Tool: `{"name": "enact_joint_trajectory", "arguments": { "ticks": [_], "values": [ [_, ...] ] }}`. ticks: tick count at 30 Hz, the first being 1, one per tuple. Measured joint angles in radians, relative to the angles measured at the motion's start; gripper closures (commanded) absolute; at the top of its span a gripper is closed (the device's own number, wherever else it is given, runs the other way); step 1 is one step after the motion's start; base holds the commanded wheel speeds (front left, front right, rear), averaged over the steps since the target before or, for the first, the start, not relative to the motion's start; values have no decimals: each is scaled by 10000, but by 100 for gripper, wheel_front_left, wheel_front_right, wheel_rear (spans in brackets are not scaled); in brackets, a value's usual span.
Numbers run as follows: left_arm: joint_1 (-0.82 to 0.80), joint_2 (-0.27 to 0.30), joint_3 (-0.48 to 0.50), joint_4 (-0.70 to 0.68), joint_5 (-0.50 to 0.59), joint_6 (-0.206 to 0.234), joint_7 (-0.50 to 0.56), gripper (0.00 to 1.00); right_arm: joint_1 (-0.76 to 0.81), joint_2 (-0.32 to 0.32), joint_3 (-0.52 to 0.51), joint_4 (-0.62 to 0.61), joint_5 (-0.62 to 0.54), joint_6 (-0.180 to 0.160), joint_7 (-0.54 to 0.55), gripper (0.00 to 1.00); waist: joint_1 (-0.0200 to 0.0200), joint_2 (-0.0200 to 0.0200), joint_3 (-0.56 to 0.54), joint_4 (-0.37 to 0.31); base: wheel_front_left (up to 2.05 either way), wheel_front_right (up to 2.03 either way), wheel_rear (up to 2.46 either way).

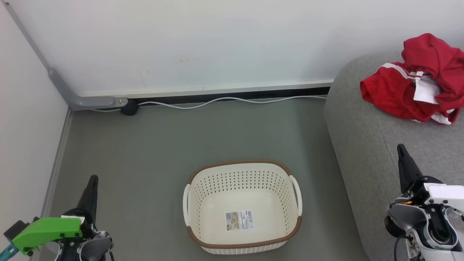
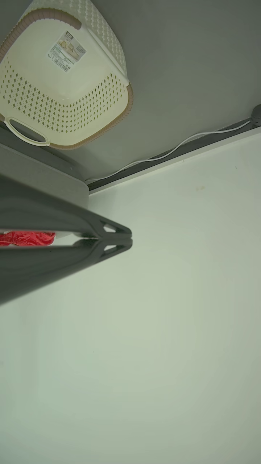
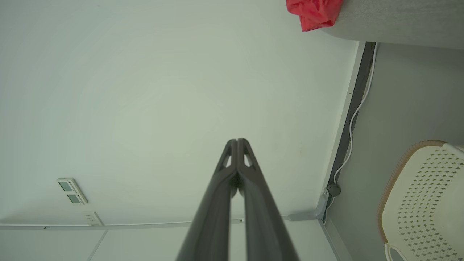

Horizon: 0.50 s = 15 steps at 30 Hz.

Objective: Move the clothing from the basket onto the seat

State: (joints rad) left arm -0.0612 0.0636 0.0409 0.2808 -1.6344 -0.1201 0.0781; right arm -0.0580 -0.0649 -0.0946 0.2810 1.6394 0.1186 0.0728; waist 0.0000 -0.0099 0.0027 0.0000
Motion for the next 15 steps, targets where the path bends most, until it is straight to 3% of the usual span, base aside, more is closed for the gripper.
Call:
{"name": "enact_joint_trajectory", "arguments": {
  "ticks": [15],
  "values": [
    [0,-17,10,-13,0,0,2,100,0,4,-10,-4,-2,0,0,100,0,0,1,0,0,0,0]
  ]
}}
